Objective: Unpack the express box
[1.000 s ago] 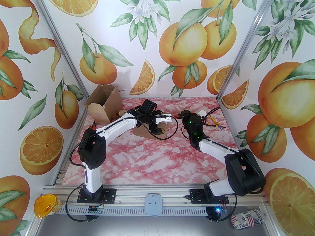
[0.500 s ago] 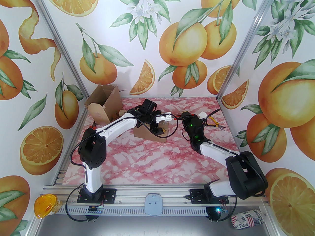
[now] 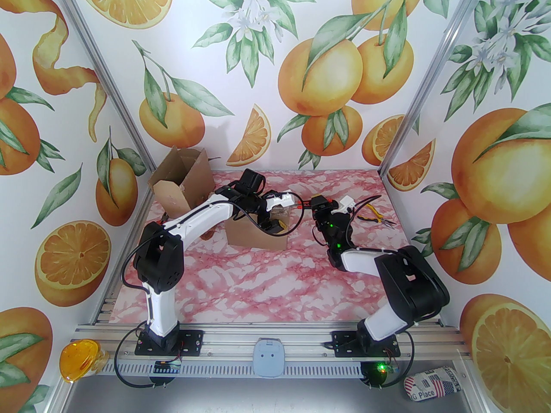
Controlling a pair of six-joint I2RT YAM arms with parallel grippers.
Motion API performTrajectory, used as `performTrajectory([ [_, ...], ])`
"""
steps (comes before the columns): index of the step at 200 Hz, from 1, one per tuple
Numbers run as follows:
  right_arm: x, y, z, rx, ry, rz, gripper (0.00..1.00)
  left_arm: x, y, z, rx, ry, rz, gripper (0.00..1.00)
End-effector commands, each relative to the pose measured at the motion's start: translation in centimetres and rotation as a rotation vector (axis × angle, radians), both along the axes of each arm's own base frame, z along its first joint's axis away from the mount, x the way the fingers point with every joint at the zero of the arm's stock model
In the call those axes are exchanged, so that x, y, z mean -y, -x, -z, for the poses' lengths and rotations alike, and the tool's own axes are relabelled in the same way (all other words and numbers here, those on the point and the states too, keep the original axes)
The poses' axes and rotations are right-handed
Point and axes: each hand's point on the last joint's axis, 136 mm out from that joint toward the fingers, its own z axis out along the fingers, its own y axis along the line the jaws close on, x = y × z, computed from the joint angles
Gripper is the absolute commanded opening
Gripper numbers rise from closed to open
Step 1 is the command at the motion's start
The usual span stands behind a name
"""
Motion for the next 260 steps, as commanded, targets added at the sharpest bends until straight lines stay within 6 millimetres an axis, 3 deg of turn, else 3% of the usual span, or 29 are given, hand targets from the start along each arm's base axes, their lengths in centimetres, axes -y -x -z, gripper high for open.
performTrajectory([
  [1,-4.0,1.7,4.0,-0.105,-0.023,-0.188,0.00,0.7,-1.3,-1.6,0.169,0.029,0.018,0.91],
  [37,-3.8,1.5,4.5,-0.124,-0.015,-0.229,0.00,-1.0,-1.4,-4.0,0.186,0.015,0.001,0.94],
  [78,-4.6,1.1,4.3,-0.144,0.042,-0.288,0.00,-3.4,-0.1,-6.4,0.197,0.024,-0.033,0.99],
  [110,-4.7,0.8,4.3,-0.147,0.044,-0.295,0.00,-4.1,-1.2,-9.2,0.208,0.068,-0.049,1.00],
  [197,-5.8,0.4,3.1,-0.145,0.091,-0.361,0.00,-5.7,-4.1,-1.7,0.096,-0.101,-0.007,0.90],
  [226,-6.2,0.8,2.8,-0.141,0.080,-0.402,0.00,-6.3,-5.0,-0.8,0.054,-0.085,-0.036,0.65],
  [251,-6.5,1.3,3.0,-0.157,0.066,-0.428,0.00,-6.3,-5.4,-0.2,0.037,-0.081,-0.050,0.61],
  [260,-6.6,1.5,2.9,-0.159,0.064,-0.436,0.00,-6.3,-5.5,-0.1,0.031,-0.080,-0.057,0.55],
])
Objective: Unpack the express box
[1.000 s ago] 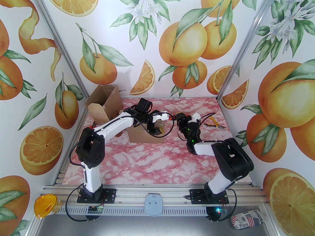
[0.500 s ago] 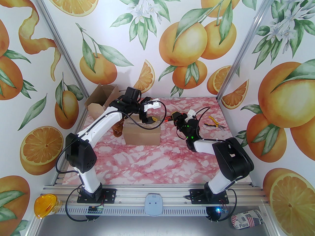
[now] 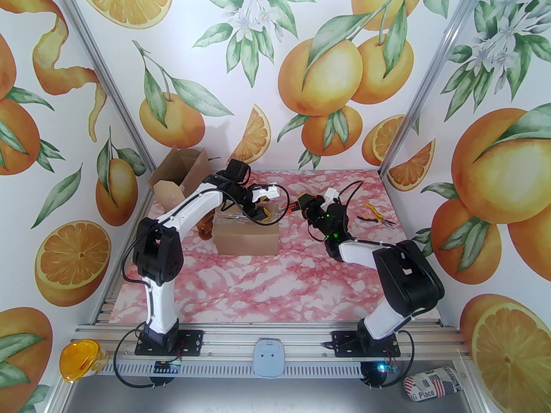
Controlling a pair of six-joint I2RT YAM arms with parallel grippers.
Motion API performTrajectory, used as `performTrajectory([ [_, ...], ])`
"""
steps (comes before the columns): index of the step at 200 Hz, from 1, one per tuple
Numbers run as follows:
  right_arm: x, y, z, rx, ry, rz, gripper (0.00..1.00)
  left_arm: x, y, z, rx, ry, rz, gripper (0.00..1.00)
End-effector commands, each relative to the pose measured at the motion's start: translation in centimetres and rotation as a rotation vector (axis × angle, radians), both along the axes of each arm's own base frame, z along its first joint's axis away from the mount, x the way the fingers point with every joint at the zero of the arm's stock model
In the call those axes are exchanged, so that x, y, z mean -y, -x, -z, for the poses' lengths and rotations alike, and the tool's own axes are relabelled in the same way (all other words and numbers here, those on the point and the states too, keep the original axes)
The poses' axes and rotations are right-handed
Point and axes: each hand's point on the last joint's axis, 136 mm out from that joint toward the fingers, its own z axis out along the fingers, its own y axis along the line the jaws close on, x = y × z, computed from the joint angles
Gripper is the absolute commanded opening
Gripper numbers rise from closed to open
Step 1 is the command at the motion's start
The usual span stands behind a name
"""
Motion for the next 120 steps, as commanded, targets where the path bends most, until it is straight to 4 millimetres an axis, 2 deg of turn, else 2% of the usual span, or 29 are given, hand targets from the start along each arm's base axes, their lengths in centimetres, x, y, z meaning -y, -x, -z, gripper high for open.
performTrajectory([
  [1,-1.4,1.7,2.5,-0.084,0.051,-0.106,0.00,-0.5,-1.5,0.0,0.011,0.005,-0.028,0.54],
  [7,-1.4,1.8,2.6,-0.090,0.053,-0.110,0.00,-0.5,-1.5,0.2,0.003,0.002,-0.031,0.51],
  [56,-1.7,2.3,2.2,-0.101,0.040,-0.142,0.00,-0.9,-2.1,1.8,-0.036,-0.025,-0.072,0.45],
  [67,-1.7,2.4,2.2,-0.106,0.046,-0.145,0.00,-0.9,-2.2,2.2,-0.049,-0.033,-0.082,0.39],
  [85,-1.4,2.3,2.5,-0.120,0.063,-0.139,0.00,-0.9,-2.3,1.9,-0.040,-0.029,-0.086,0.36],
  [91,-1.3,2.3,2.6,-0.125,0.065,-0.135,0.00,-0.8,-2.3,1.3,-0.025,-0.022,-0.083,0.40],
  [100,-1.1,2.0,2.5,-0.122,0.069,-0.128,0.00,-0.9,-2.6,-0.1,0.013,-0.013,-0.098,0.54],
  [120,-1.0,1.7,2.4,-0.122,0.092,-0.124,0.00,-1.6,-2.4,-3.6,0.111,-0.044,-0.105,0.62],
])
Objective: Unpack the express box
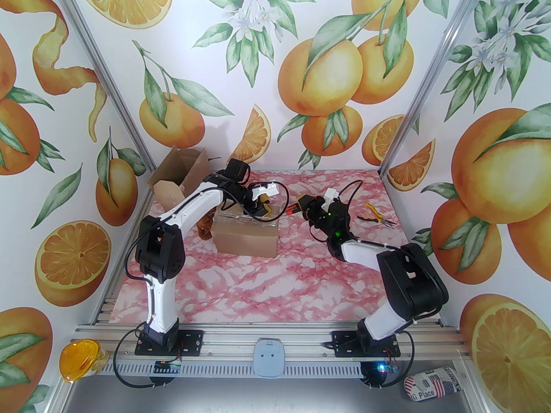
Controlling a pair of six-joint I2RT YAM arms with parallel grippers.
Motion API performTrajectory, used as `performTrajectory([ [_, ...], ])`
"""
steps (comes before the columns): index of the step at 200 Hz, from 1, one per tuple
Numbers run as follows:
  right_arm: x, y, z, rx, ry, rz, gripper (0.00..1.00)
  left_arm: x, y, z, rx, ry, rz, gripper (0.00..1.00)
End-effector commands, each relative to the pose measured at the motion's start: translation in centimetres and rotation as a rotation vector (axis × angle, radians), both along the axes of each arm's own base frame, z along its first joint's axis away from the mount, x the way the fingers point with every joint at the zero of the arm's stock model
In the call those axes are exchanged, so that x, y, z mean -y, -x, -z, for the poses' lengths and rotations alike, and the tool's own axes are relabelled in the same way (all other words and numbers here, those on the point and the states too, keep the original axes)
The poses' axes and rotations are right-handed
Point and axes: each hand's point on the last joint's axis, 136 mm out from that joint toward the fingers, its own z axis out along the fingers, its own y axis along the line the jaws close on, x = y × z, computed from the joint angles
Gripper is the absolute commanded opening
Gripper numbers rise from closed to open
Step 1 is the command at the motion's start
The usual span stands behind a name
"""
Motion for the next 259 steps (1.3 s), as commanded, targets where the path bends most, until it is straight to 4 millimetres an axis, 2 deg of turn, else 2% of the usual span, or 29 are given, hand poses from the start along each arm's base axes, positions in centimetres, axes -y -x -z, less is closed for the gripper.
performTrajectory([
  [1,-1.0,1.1,2.1,-0.071,0.079,-0.088,0.00,-1.7,-1.2,-3.8,0.142,-0.061,-0.053,0.62],
  [16,-1.2,0.8,2.0,-0.071,0.090,-0.097,0.00,-2.2,0.1,-5.7,0.226,-0.104,-0.036,0.82],
  [27,-1.4,0.6,1.9,-0.072,0.088,-0.104,0.00,-2.1,2.0,-5.8,0.279,-0.160,0.009,0.94],
  [34,-1.4,0.5,2.0,-0.076,0.087,-0.104,0.00,-2.0,3.3,-5.2,0.302,-0.212,0.034,1.00],
  [50,-1.5,0.3,1.9,-0.075,0.085,-0.108,0.00,-2.0,5.6,-3.8,0.321,-0.308,0.068,1.00],
  [72,-1.7,0.1,1.5,-0.070,0.089,-0.112,0.00,-1.9,8.0,-3.5,0.283,-0.327,0.070,1.00],
  [92,-1.7,0.1,1.2,-0.061,0.094,-0.118,0.00,-1.3,9.5,-3.2,0.273,-0.333,0.088,1.00],
  [113,-1.8,0.0,1.0,-0.054,0.087,-0.119,0.00,-0.3,10.3,-1.9,0.208,-0.312,0.087,1.00],
  [149,-1.9,0.3,1.0,-0.056,0.086,-0.129,0.00,0.0,10.6,0.1,0.145,-0.301,0.048,1.00],
  [175,-2.1,0.8,1.2,-0.057,0.085,-0.149,0.00,-0.5,9.5,1.5,0.185,-0.328,-0.002,1.00],
  [198,-2.4,1.9,1.7,-0.062,0.118,-0.182,0.00,-0.5,8.1,1.5,0.225,-0.312,-0.058,1.00],
  [235,-2.9,3.9,2.6,-0.084,0.120,-0.249,0.00,-0.7,5.8,0.4,0.270,-0.244,-0.131,1.00],
  [238,-2.8,4.2,3.2,-0.111,0.126,-0.253,0.00,-0.7,5.7,0.3,0.273,-0.240,-0.134,1.00],
  [259,-2.9,5.5,3.9,-0.149,0.132,-0.289,0.00,-0.6,5.0,0.1,0.283,-0.225,-0.146,1.00],
])
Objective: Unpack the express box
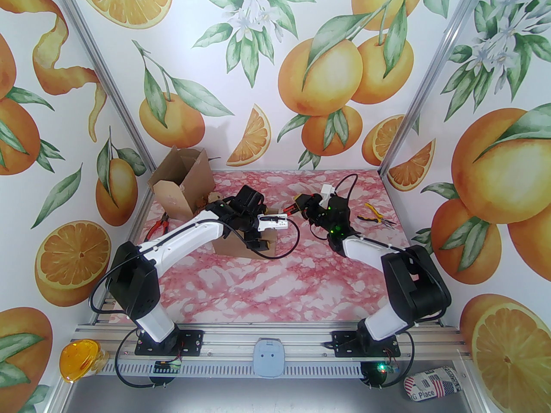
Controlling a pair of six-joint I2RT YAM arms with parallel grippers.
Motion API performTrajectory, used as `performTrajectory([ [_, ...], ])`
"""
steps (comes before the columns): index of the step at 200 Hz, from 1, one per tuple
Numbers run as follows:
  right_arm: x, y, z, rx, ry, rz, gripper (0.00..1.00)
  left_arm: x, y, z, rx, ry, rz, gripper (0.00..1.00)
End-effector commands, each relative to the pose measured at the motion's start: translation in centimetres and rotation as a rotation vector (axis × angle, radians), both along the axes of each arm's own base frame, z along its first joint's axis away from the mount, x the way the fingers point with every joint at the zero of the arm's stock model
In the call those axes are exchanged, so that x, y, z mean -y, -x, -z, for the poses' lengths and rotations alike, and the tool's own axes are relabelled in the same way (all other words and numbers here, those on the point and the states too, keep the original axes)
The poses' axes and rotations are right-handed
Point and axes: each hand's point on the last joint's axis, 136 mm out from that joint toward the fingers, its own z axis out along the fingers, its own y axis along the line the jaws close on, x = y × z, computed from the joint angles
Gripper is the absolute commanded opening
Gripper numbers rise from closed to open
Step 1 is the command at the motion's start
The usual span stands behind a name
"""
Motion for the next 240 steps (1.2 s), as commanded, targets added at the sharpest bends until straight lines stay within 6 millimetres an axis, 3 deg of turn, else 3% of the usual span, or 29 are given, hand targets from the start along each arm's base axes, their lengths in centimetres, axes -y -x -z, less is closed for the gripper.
performTrajectory([
  [1,-2.2,4.8,4.4,-0.154,0.061,-0.197,0.00,-0.6,-4.6,-1.8,0.124,0.067,-0.120,1.00],
  [82,-3.1,7.3,5.3,-0.225,0.046,-0.279,0.00,-0.1,-7.2,-2.7,0.108,0.149,-0.189,1.00],
  [132,-4.3,7.8,5.1,-0.242,0.008,-0.336,0.00,-0.9,-8.9,-3.3,0.129,0.168,-0.230,1.00],
  [199,-4.5,10.2,5.4,-0.354,0.046,-0.278,0.00,0.2,-11.5,-4.3,0.159,0.220,-0.386,0.96],
  [240,-5.3,11.4,6.1,-0.391,0.052,-0.280,0.00,0.5,-11.4,-4.2,0.159,0.221,-0.394,0.94],
])
